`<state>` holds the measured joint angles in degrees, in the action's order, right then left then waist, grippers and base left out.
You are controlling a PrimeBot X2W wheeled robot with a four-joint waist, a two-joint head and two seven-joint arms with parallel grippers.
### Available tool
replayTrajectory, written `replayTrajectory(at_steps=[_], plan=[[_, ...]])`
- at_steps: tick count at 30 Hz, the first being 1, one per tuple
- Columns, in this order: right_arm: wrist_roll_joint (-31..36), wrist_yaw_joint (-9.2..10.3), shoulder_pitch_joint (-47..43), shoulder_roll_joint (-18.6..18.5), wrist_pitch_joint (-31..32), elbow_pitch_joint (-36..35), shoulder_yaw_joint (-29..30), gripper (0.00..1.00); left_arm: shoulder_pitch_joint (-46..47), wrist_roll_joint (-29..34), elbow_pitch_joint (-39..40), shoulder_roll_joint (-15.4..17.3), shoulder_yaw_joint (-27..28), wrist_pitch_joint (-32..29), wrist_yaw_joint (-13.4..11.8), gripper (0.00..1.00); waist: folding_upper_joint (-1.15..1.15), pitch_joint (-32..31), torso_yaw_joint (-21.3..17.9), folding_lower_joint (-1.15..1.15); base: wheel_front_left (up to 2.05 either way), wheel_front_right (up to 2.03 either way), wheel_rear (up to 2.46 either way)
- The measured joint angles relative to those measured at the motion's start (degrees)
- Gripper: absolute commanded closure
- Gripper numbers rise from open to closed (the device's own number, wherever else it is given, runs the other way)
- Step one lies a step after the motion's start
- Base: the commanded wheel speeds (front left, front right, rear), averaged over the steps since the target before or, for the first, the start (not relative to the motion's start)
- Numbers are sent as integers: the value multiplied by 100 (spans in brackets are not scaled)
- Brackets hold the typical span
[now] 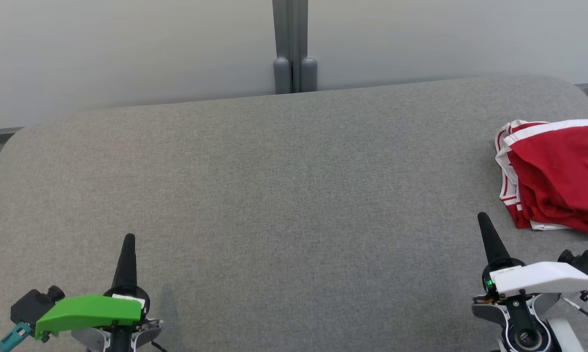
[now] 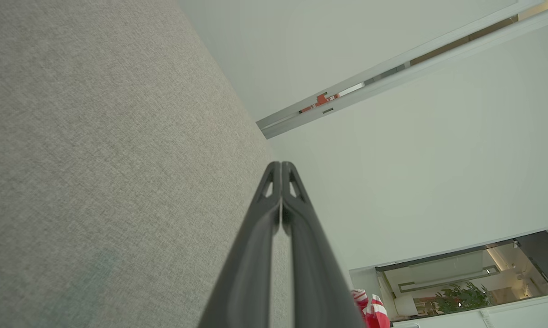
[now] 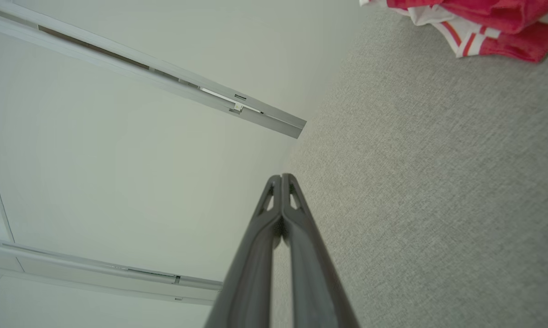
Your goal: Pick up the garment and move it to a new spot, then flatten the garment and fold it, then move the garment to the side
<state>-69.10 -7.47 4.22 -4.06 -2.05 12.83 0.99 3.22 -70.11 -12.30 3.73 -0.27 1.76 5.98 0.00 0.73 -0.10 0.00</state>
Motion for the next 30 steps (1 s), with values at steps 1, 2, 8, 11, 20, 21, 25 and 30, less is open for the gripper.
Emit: replayTrajectory(at_steps=[1,2,8,11,20,21,25,30], plan=[[-47,0,4,0,5,2,5,100,5,-55,-3,0,9,-12,2,100,0,-1,0,0,0,0,0],[-102,0,11,0,43,5,16,100,8,-108,-7,0,19,-21,5,100,0,-2,0,0,0,0,0],[-407,0,26,-1,121,16,58,100,34,-392,-30,2,77,-119,11,100,0,-7,1,0,0,0,0],[-556,0,40,-1,166,25,86,100,60,-537,-43,2,115,-167,14,100,0,-11,2,0,0,0,0],[-962,0,75,0,294,43,152,100,92,-921,-73,2,209,-281,55,100,0,-19,4,0,0,0,0],[-1014,0,76,0,299,44,159,100,93,-964,-77,2,218,-298,56,100,0,-20,4,0,0,0,0],[-1180,0,80,0,350,51,189,100,105,-1133,-87,2,252,-352,60,100,0,-23,4,0,0,0,0],[-1393,0,84,1,409,62,223,100,144,-1321,-99,2,307,-417,68,100,0,-28,5,0,0,0,0]])
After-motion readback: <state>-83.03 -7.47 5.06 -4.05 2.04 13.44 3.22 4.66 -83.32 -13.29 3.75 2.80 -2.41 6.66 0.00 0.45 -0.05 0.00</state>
